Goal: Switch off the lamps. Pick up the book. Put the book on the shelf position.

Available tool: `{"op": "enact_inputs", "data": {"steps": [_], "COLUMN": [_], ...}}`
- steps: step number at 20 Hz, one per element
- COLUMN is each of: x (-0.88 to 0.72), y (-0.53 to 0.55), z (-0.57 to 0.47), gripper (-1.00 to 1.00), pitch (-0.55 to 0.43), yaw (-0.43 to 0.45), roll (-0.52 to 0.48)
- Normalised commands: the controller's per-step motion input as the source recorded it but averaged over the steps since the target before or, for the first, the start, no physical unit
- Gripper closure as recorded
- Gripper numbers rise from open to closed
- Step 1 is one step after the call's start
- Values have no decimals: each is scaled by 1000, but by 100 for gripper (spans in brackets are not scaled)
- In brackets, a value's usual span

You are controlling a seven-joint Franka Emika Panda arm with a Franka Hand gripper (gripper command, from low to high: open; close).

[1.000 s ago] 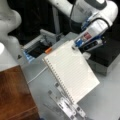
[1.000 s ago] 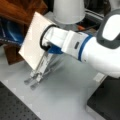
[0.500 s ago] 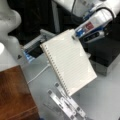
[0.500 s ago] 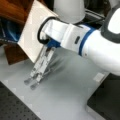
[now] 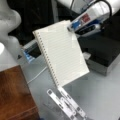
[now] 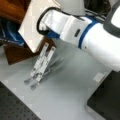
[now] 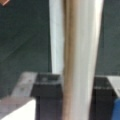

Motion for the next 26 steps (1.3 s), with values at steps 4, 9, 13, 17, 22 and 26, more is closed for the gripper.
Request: {"op": "enact_inputs", "data": {"steps": [4,9,13,17,22,26], "x": [-98,-222,-393,-511,-537,-575], "y": [-99,-267,-369,-365,-299,-220], "z": [319,179,139,135,134,105], "gripper": [100,100,100,100,100,100], "pitch": [53,36,45,22,-6,-39], "yaw": [-180,-56,60,192,341,449], "roll": [-240,-226,-225,-218,-192,-169]}}
